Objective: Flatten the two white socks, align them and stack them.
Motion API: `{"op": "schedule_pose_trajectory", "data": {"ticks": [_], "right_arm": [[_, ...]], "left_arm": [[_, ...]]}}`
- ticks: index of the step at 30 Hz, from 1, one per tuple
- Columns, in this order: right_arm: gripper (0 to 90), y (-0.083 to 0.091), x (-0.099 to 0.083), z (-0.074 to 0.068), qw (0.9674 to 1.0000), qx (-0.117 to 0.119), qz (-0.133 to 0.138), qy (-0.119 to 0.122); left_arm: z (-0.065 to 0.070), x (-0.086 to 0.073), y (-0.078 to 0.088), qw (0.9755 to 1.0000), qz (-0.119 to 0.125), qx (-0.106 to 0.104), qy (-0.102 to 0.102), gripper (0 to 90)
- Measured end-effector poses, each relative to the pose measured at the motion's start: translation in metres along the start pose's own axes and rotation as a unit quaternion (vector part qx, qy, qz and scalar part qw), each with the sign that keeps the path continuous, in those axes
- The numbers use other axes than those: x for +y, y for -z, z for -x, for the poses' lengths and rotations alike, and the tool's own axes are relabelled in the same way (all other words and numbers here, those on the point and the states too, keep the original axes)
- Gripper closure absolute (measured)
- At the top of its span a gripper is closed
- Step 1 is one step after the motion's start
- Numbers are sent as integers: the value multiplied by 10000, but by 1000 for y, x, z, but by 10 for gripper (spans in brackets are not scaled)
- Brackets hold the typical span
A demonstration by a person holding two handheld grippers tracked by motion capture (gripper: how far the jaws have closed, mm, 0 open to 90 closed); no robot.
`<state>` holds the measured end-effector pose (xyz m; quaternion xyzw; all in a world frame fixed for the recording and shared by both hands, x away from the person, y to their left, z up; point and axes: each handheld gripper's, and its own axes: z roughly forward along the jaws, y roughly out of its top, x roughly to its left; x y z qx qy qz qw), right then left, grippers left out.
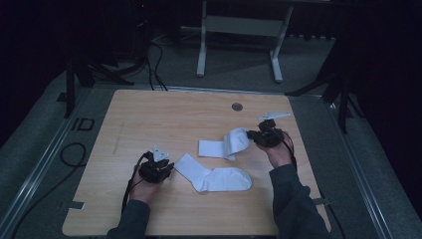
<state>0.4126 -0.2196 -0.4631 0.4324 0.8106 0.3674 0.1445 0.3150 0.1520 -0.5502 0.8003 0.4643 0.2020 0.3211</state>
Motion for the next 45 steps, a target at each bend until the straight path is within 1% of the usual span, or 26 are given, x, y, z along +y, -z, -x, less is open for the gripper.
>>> {"op": "schedule_pose_trajectory", "data": {"ticks": [8, 14, 20, 24, 26, 27, 29, 30, 32, 34, 35, 36, 37, 40, 45], "right_arm": [[880, 3, -18, 23, 9995, -130, -190, -203], [880, 6, -28, 35, 9990, -226, -288, -247], [880, 14, -36, 47, 9984, -328, -344, -309], [879, 16, -39, 52, 9977, -454, -437, -262], [852, 13, -42, 58, 9959, -632, -638, -127], [818, 11, -43, 59, 9951, -692, -701, -93], [729, 10, -45, 60, 9938, -822, -745, -42], [693, 10, -45, 60, 9938, -856, -713, -38], [657, 12, -43, 59, 9945, -842, -627, -41], [635, 12, -40, 55, 9954, -764, -571, 36], [635, 12, -40, 55, 9954, -764, -571, 36], [626, 11, -39, 52, 9958, -714, -559, 110], [612, 9, -34, 45, 9966, -584, -533, 236], [607, 3, -29, 36, 9975, -378, -478, 345], [606, -10, -21, 22, 9975, -188, -455, 505]], "left_arm": [[0, 0, 0, 10000, 1, -5, 16, 726], [-1, 0, 0, 10000, 9, 6, 27, 726], [0, 0, -1, 10000, -7, -3, 29, 725], [0, 0, -1, 10000, -20, -2, 18, 725], [1, 0, -2, 10000, -23, -5, 7, 726], [1, 0, -2, 10000, -20, -8, 10, 725], [1, 0, -2, 10000, -22, -5, 12, 725], [1, 0, -2, 10000, -16, -7, 30, 725], [1, 0, -2, 10000, -29, -7, 34, 725], [1, 0, -2, 10000, -32, -2, 31, 724], [1, 0, -2, 10000, -32, -2, 31, 724], [1, 0, -3, 10000, -34, -12, 26, 724], [1, 0, -3, 10000, -36, -14, 28, 723], [1, 0, -3, 10000, -44, -13, 23, 719], [0, 0, -3, 10000, -52, -3, 32, 715]]}}
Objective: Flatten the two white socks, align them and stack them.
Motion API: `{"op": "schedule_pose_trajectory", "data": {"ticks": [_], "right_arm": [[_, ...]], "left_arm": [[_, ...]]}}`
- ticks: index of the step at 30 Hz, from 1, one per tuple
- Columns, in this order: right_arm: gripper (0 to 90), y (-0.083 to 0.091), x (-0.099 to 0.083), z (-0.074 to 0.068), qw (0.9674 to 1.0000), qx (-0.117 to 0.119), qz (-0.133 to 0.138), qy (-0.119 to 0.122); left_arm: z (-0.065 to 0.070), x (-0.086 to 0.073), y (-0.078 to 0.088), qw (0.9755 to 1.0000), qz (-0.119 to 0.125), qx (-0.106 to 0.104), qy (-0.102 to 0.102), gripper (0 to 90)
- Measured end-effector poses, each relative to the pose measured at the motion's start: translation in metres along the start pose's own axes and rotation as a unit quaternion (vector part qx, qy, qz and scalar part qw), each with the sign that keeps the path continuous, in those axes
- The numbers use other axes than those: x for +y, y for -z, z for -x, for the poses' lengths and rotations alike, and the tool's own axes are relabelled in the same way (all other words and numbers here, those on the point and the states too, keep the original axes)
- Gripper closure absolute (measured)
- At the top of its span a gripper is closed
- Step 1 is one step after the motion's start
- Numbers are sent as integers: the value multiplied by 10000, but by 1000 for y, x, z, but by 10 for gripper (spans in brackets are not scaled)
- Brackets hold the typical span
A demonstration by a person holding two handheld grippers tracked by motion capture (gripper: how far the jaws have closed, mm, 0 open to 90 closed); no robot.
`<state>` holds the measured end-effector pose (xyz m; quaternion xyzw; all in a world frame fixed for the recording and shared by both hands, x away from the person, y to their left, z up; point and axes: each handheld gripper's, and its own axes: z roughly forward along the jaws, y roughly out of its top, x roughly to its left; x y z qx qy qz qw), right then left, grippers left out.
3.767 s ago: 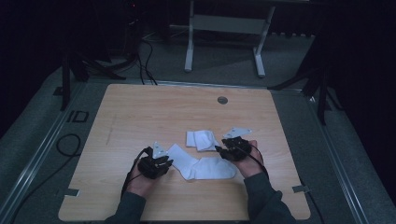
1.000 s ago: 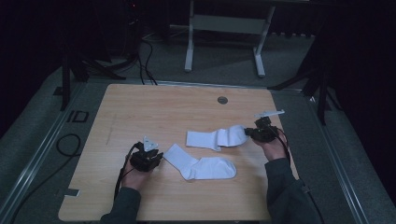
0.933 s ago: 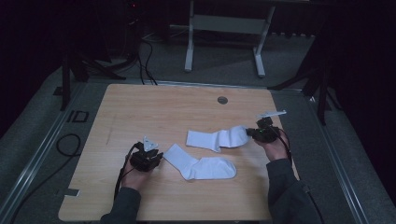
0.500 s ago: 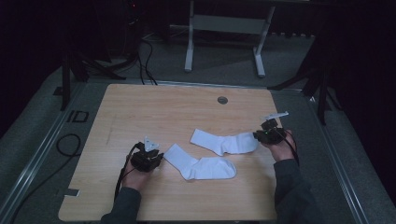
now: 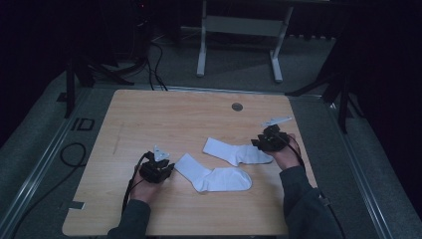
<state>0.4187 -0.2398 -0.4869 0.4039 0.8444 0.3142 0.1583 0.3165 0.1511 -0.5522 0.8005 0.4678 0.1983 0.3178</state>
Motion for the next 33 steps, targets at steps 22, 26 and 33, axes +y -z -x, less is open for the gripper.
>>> {"op": "schedule_pose_trajectory", "data": {"ticks": [22, 26, 33], "right_arm": [[581, -57, 24, -49, 9949, 533, -278, 815], [570, -68, 26, -60, 9916, 736, -338, 1012], [559, -89, 32, -72, 9881, 800, -621, 1156]], "left_arm": [[1, 0, -1, 10000, -34, 12, -7, 695], [2, 0, -2, 10000, -63, 7, -39, 695], [3, 1, -2, 10000, -49, -3, -47, 695]]}}
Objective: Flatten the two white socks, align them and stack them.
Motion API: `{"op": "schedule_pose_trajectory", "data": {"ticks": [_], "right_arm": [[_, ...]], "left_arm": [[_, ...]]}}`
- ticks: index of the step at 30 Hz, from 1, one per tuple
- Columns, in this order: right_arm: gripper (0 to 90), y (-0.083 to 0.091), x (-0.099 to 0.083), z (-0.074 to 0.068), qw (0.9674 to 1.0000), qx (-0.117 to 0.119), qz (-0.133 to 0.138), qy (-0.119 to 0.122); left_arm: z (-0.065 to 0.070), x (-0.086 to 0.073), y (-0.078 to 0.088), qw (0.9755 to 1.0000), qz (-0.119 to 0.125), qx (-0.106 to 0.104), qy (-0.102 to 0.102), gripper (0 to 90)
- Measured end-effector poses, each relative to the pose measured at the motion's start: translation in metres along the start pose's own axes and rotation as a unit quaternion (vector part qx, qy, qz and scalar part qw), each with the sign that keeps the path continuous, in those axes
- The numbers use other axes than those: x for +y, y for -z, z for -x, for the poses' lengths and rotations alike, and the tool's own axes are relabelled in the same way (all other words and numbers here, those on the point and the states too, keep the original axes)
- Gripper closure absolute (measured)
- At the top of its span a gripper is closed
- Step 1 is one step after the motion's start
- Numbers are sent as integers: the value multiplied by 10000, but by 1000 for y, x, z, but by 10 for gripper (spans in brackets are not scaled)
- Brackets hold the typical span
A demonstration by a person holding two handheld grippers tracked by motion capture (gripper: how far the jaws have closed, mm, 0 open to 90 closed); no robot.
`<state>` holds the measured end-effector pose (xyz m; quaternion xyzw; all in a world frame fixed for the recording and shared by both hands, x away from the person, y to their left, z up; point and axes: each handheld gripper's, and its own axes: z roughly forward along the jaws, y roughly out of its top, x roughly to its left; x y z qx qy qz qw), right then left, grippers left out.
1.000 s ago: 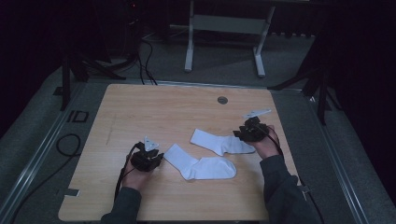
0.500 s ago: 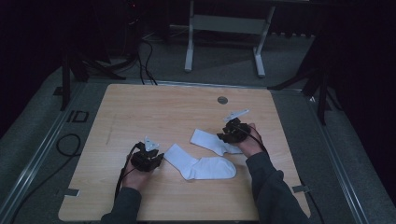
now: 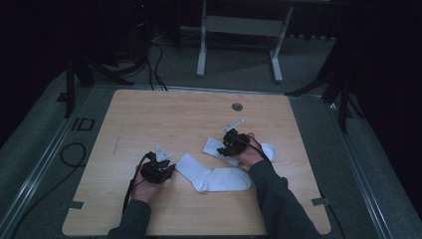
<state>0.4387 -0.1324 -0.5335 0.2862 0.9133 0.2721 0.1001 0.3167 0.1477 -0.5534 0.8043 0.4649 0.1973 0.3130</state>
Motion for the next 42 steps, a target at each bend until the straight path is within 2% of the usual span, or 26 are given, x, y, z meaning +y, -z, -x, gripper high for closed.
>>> {"op": "schedule_pose_trajectory", "data": {"ticks": [1, 3, 5, 6, 7, 8, 12, 17, 24, 27, 31, 34, 42], "right_arm": [[560, -6, 0, 1, 9999, 8, -120, -40], [586, -10, -1, 2, 9998, 85, -38, -164], [614, -10, -1, 2, 9998, 69, -42, -189], [672, -10, 0, 1, 9998, 20, -63, -182], [795, -9, 1, 0, 9998, 23, -128, -137], [818, -9, 1, -1, 9998, -14, -153, -124], [832, -8, 0, 1, 9998, 26, -113, -189], [834, 1, -1, 3, 9996, 4, 38, -290], [833, 51, 8, 4, 9972, 146, 660, -319], [833, 74, 14, 1, 9956, 100, 906, -236], [833, 101, 19, -1, 9920, 59, 1255, -134], [833, 119, 22, -2, 9880, 172, 1530, -145], [832, 159, 27, -15, 9798, 176, 1990, 66]], "left_arm": [[0, 0, 0, 10000, 0, 4, 2, 695], [0, 0, 1, 10000, 9, 0, 15, 695], [0, 0, 1, 10000, 13, 0, 17, 695], [0, 0, 0, 10000, 7, 1, 10, 695], [0, 0, 0, 10000, 8, 0, 6, 696], [0, 0, 0, 10000, 3, -3, -1, 695], [-1, 0, 1, 10000, 22, 10, 24, 695], [-2, 0, 1, 10000, 13, 10, 53, 695], [-1, 0, 1, 10000, 7, 21, 42, 695], [-1, 0, 1, 10000, 12, 23, 37, 695], [-2, -1, 1, 10000, 9, 26, 49, 695], [-2, -1, 0, 10000, 20, 31, 58, 696], [-2, -1, 1, 10000, 5, 23, 56, 696]]}}
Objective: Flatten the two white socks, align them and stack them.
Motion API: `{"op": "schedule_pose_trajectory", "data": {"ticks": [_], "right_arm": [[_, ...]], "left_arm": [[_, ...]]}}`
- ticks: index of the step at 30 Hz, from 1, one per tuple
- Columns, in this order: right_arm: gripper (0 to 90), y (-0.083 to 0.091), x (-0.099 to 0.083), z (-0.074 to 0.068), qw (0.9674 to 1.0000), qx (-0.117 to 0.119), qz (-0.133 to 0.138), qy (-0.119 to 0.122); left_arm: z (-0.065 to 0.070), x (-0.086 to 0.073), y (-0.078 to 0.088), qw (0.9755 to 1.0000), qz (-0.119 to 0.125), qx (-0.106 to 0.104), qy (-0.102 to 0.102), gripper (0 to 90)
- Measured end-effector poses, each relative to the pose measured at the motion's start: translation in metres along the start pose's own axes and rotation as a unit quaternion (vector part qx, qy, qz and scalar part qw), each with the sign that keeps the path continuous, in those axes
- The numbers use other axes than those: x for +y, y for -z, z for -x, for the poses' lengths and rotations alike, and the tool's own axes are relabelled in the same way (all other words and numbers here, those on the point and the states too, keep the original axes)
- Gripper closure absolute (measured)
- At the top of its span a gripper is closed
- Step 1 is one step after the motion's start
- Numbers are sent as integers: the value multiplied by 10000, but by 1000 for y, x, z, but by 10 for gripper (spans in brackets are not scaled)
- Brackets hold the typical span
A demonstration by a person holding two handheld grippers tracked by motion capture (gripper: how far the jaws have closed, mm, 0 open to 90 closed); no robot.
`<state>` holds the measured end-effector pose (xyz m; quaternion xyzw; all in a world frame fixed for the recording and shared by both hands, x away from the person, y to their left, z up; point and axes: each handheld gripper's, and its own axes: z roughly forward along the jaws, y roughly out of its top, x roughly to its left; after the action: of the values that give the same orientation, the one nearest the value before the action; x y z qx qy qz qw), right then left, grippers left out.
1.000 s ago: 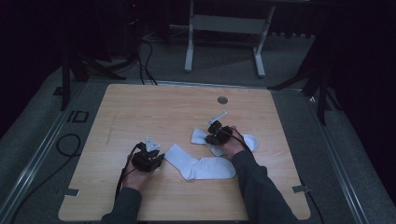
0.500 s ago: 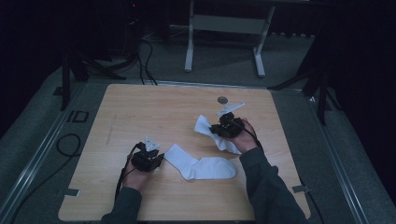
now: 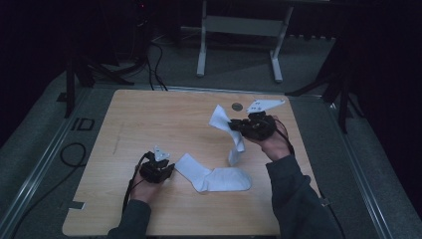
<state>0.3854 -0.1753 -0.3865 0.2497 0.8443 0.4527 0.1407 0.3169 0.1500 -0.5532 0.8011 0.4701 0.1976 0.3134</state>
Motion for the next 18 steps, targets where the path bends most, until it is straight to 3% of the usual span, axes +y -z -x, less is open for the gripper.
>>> {"op": "schedule_pose_trajectory", "data": {"ticks": [7, 12, 14, 18], "right_arm": [[830, 20, 6, -19, 9996, 172, 174, 118], [828, 29, -3, -37, 9991, 286, 205, 216], [827, 26, -10, -41, 9991, 382, 135, 150], [827, 13, -29, -49, 9990, 336, -214, 201]], "left_arm": [[0, 0, 0, 10000, 2, 9, -1, 695], [0, 0, 1, 10000, 12, 10, 17, 696], [0, 0, 1, 10000, 15, 15, 15, 695], [0, 0, 0, 10000, 8, 17, 5, 695]]}}
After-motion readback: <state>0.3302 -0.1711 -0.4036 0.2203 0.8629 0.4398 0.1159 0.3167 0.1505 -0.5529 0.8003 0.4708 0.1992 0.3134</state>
